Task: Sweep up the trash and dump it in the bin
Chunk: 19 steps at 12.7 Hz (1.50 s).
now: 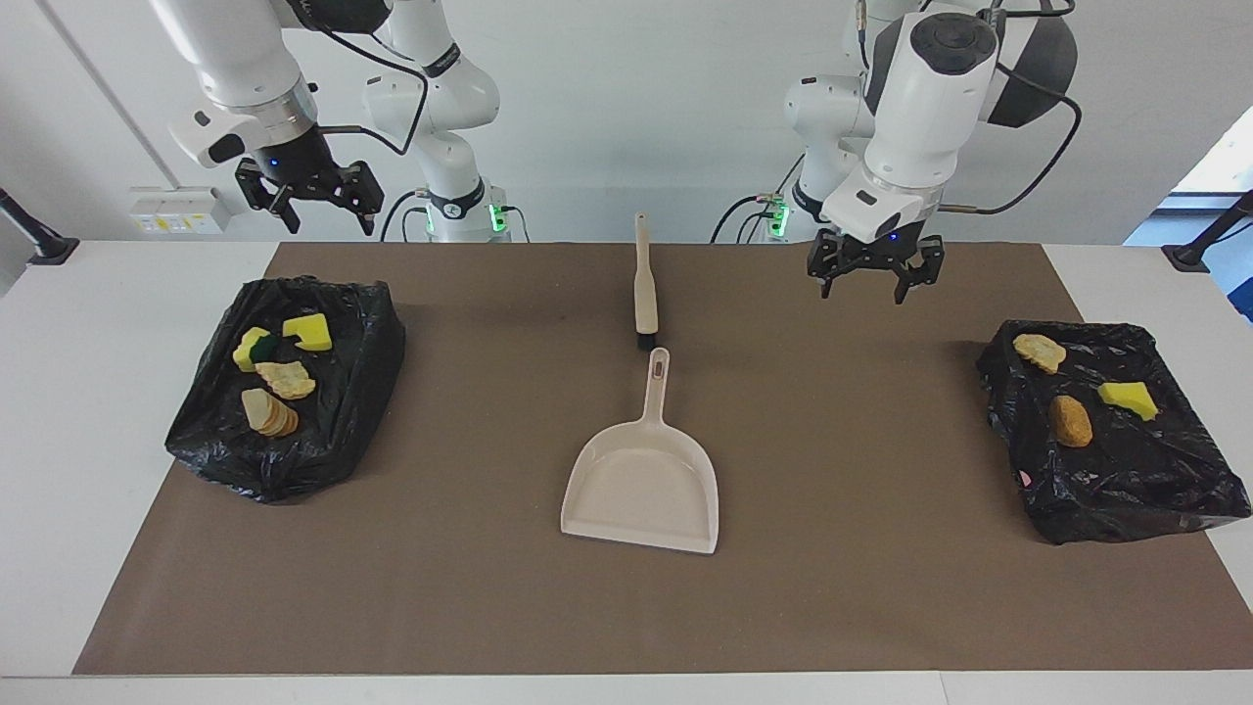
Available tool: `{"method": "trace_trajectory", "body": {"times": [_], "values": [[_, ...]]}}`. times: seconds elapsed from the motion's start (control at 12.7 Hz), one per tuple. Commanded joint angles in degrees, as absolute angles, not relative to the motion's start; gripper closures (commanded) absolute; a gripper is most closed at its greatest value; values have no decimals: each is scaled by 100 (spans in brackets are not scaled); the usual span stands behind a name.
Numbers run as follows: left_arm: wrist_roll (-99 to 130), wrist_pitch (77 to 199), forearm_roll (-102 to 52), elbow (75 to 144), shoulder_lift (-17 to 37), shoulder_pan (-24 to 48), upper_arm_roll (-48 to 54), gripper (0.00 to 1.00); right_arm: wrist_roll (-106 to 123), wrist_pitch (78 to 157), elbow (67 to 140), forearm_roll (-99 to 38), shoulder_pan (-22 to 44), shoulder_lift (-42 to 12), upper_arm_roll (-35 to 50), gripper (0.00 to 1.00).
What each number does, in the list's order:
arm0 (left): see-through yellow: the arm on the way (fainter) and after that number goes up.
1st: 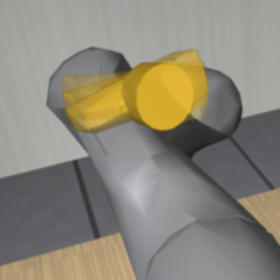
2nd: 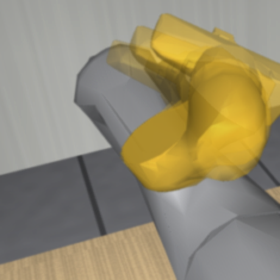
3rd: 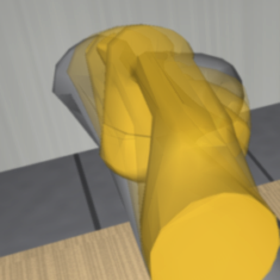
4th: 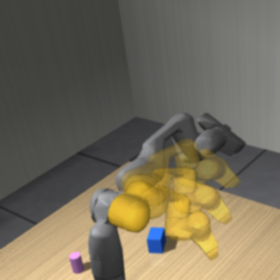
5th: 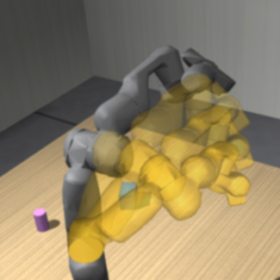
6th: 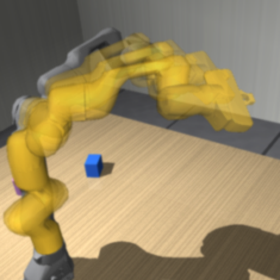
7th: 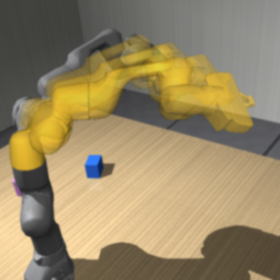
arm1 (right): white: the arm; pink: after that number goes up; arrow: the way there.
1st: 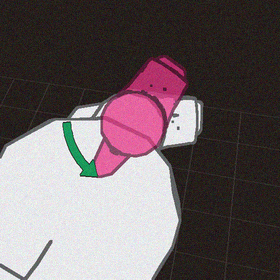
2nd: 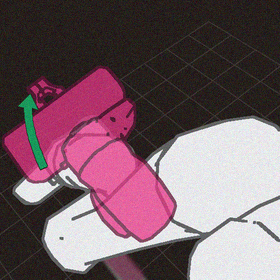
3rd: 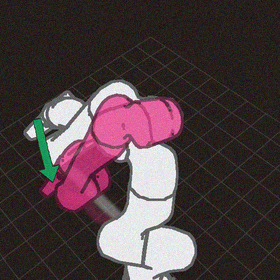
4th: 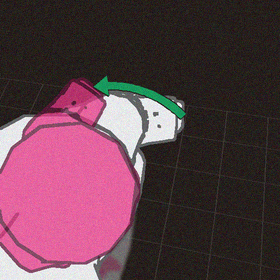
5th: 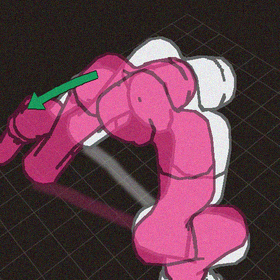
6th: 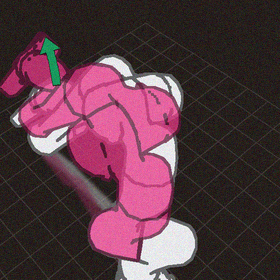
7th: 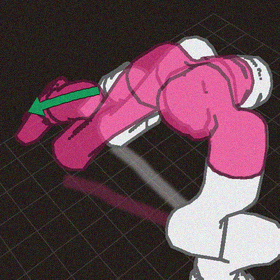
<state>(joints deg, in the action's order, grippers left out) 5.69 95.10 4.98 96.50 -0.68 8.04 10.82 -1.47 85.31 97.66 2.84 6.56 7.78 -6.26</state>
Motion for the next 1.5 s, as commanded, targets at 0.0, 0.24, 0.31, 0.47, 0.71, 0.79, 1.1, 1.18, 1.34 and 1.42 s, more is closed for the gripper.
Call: {"method": "trace_trajectory", "body": {"times": [0.0,0.24,0.31,0.47,0.71,0.79,1.1,1.18,1.34,1.42], "values": [[343,9239,343,9643,-404,563,907,0,-176,8744,9967,167,545,932,-624,0],[-42,8309,53,8607,-247,458,537,0,-141,9043,10037,281,527,940,-659,0],[-218,8062,9,8500,-211,344,536,0,-175,9070,10037,264,519,932,-659,0],[-229,7841,-88,8185,-97,264,501,0,-150,9062,10046,158,440,949,-694,0],[-228,7375,-88,7507,359,150,571,0,-141,9027,10046,158,439,949,-694,0],[-229,7400,-88,7515,343,106,615,0,-141,9035,10046,158,439,949,-694,0],[-237,7558,-70,7550,237,97,580,0,-141,9035,10046,158,439,949,-694,0],[-229,7611,-70,7628,168,97,589,0,-123,9044,10046,158,439,949,-694,0],[-229,7620,-70,7804,62,97,598,0,-88,9044,10055,19,439,949,-694,0],[-229,7620,-70,7857,18,97,606,0,-88,9044,10055,0,439,949,-694,0]]}}
